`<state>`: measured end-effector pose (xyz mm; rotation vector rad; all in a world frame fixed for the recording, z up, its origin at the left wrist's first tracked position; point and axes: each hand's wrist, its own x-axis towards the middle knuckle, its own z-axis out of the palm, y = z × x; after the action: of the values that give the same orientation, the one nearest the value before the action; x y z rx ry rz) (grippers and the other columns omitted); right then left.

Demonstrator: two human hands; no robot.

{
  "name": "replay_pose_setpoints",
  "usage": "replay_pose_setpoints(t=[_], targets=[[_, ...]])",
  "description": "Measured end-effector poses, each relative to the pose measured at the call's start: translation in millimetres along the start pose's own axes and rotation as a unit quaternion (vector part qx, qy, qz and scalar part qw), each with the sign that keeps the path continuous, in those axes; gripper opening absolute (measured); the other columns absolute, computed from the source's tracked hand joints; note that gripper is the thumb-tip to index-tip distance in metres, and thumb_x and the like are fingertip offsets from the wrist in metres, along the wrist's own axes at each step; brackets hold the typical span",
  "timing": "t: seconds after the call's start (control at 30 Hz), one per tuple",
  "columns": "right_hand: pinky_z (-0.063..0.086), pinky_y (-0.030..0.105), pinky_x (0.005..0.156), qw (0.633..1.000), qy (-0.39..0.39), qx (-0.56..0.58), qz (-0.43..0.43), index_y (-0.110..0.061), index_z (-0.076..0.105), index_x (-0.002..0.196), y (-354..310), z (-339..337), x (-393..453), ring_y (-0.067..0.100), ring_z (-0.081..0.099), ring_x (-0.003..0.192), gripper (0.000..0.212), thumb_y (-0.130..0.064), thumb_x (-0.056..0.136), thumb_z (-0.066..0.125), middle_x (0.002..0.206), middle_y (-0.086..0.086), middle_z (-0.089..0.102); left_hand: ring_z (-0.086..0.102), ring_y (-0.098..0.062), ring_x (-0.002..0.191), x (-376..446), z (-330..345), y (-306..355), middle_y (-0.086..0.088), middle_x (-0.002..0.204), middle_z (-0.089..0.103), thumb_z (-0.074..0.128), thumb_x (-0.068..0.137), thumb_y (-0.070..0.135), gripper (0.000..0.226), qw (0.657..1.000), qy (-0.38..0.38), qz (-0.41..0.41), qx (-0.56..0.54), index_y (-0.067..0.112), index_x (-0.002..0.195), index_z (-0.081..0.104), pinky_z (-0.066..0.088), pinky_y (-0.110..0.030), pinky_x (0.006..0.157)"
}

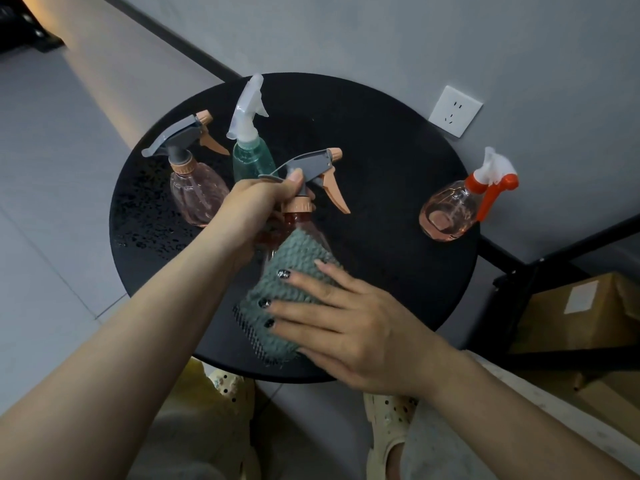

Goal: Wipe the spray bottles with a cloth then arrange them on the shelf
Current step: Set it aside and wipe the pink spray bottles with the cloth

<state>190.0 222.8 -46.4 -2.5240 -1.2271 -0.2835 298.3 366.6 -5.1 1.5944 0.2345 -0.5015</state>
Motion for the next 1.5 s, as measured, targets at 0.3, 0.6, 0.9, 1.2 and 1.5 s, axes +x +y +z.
replay_pose_setpoints(t=[0.3, 0.6, 0.9, 1.2, 1.5], targets=[[0.022, 0.016, 0.112, 0.915, 0.123, 0.266, 0.279, -0.018, 0.044, 0.139, 18.7, -7.4, 1.9, 0.003, 0.027, 0.14, 0.044, -0.021, 0.095, 0.05, 0.143, -0.022, 0.034, 0.066, -0.018, 0.062, 0.2, 10.1, -6.5, -0.006, 0.07, 0.07, 0.063, 0.088, 0.03, 0.025, 0.999, -0.016, -0.011, -0.026, 0.007, 0.079, 0.069, 0.054, -0.025, 0.062], [0.026, 0.037, 0.115, 0.992, 0.057, 0.064, 0.095, -0.012, 0.055, 0.131, 3.4, -2.7, -0.6, 0.023, 0.031, 0.14, 0.04, -0.027, 0.093, 0.055, 0.142, 0.0, 0.047, 0.056, -0.011, 0.044, 3.1, 0.1, -1.7, -0.003, 0.061, 0.064, 0.06, 0.09, 0.03, 0.027, 0.999, 0.004, -0.013, -0.05, 0.011, 0.072, 0.068, 0.042, -0.014, 0.044], [0.026, 0.038, 0.115, 0.991, 0.068, 0.058, 0.1, -0.011, 0.058, 0.127, 8.7, 0.1, -1.4, 0.022, 0.034, 0.138, 0.034, -0.02, 0.095, 0.052, 0.139, 0.002, 0.051, 0.055, -0.01, 0.043, 2.6, 1.6, -1.6, -0.005, 0.069, 0.064, 0.06, 0.089, 0.033, 0.025, 1.0, -0.006, -0.005, -0.022, 0.013, 0.076, 0.068, 0.041, -0.015, 0.045], [0.021, 0.008, 0.108, 0.896, 0.129, 0.293, 0.308, -0.034, 0.036, 0.139, 10.7, -1.6, 3.3, -0.006, 0.024, 0.138, 0.047, -0.031, 0.094, 0.051, 0.145, -0.028, 0.025, 0.064, -0.009, 0.052, -2.0, 6.0, -0.5, 0.001, 0.063, 0.069, 0.06, 0.09, 0.029, 0.022, 0.999, -0.012, -0.016, -0.037, 0.01, 0.082, 0.069, 0.047, -0.014, 0.046], [0.026, 0.046, 0.114, 0.999, -0.002, -0.034, -0.013, -0.014, 0.062, 0.122, 4.4, 5.0, -6.4, 0.026, 0.039, 0.135, 0.029, -0.019, 0.095, 0.055, 0.135, 0.002, 0.056, 0.055, -0.008, 0.043, 2.3, 1.1, -2.0, 0.004, 0.059, 0.065, 0.06, 0.09, 0.032, 0.024, 1.0, 0.009, -0.004, -0.011, 0.014, 0.078, 0.069, 0.041, -0.014, 0.043]])
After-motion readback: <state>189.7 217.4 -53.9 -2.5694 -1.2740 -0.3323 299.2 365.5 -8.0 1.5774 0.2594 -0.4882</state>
